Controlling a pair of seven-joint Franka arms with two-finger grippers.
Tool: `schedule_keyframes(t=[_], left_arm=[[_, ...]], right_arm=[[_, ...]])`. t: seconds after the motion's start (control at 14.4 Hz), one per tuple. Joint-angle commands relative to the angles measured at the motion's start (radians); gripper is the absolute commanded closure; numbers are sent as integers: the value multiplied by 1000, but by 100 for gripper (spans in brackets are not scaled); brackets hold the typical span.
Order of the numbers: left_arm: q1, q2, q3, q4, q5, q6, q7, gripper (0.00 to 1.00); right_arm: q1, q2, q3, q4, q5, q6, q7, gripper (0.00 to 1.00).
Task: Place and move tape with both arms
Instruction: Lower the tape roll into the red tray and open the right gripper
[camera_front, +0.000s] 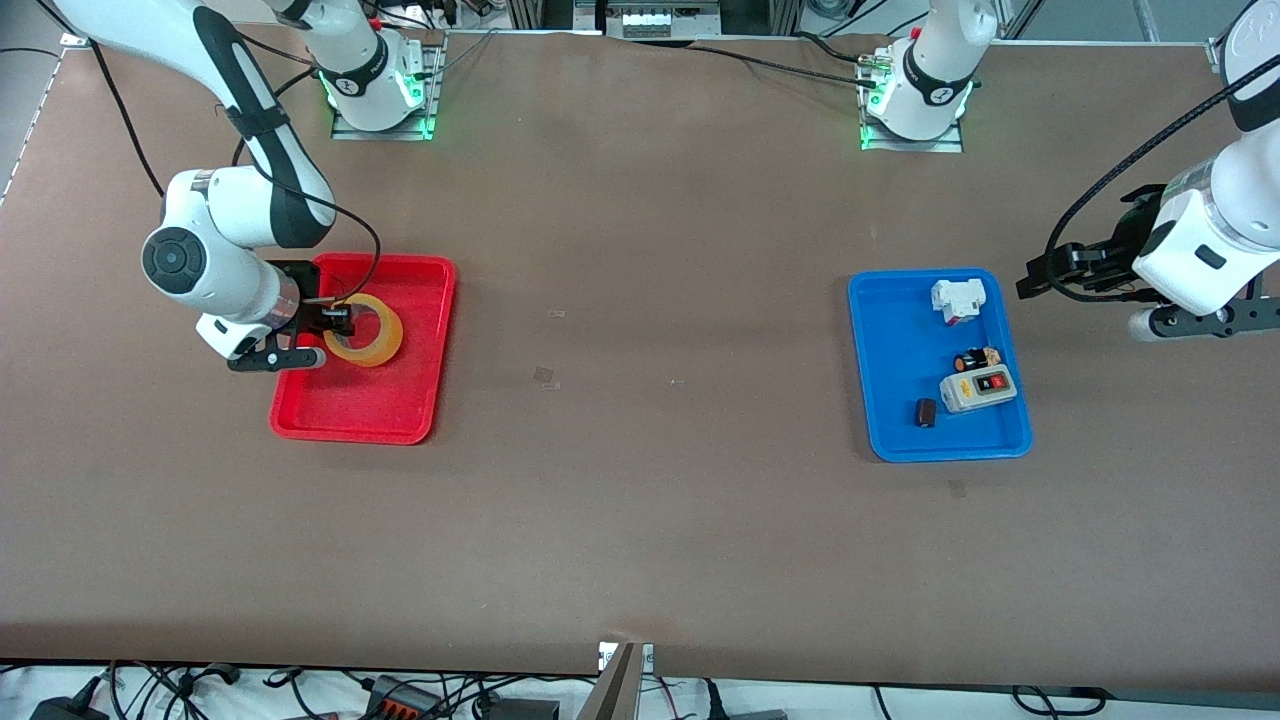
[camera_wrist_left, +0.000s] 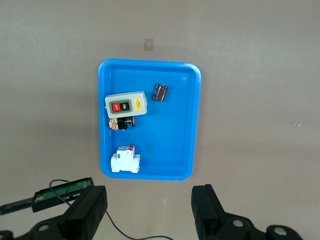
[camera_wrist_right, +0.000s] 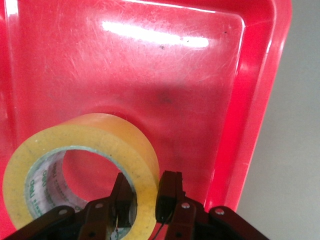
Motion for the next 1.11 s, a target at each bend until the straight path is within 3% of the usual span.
schedule_keyframes(t=[0.0,0.28,0.42,0.48,0.55,0.69,1.04], left_arm=[[-4,-25,-4,-26,4,3,19,0],[-4,-25,-5,-31,4,5,19,0],[-5,-25,-5,-31,4,5,19,0],[-5,-25,-5,-31,4,6,19,0],[-5,-25,-5,-31,4,6,19,0],[-5,-24,-5,-31,4,8,19,0],[-5,-24,-5,-31,4,9,19,0]], right_arm=[[-24,-6,19,-25,-2,40,-47,90],[-27,25,17,-22,-2,79,-50,82],[-27,31,17,-20,-2,90,-50,72],[-27,26,17,-18,-2,89,-50,52],[-27,26,17,-14,-2,90,-49,25],[-30,19,17,6,-2,87,-37,7],[-33,-6,17,103,0,61,-36,4]])
